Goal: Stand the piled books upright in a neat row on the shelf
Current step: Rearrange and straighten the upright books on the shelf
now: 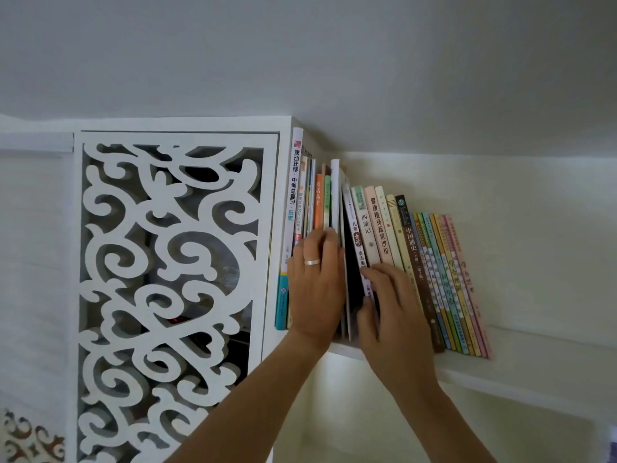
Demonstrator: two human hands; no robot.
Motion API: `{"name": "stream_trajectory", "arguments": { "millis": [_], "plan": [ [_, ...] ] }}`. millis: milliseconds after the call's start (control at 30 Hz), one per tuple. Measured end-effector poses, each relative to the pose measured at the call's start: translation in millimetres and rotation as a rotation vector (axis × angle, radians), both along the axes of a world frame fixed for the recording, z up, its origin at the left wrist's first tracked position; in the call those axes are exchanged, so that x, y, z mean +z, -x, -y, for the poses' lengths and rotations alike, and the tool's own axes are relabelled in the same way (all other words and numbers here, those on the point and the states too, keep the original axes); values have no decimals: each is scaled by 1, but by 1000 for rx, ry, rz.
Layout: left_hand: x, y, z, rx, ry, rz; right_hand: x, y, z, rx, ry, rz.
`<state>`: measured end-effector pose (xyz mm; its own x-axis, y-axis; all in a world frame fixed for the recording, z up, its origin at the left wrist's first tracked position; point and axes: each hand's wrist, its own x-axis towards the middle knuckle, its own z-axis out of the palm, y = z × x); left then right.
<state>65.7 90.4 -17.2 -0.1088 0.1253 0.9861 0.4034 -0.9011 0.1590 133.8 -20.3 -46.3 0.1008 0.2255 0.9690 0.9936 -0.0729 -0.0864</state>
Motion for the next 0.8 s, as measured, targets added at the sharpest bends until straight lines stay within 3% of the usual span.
{"name": "stream_trajectory", "arguments": {
  "millis": [133, 267, 500, 633, 800],
  "plan": [
    [-2, 0, -6, 40, -19, -40, 1, -4, -3, -30, -15, 29],
    [-6, -1, -10, 157, -3, -191, 17, 11, -10, -166, -20, 65],
    [7, 17, -7, -108, -119, 37, 14, 13, -14, -354, 88, 110],
    [52, 32, -9, 167, -66, 34, 6, 13, -20, -356, 67, 104],
    [87, 38, -21, 232, -52, -134, 6, 11, -22, -395, 60, 119]
  ]
}}
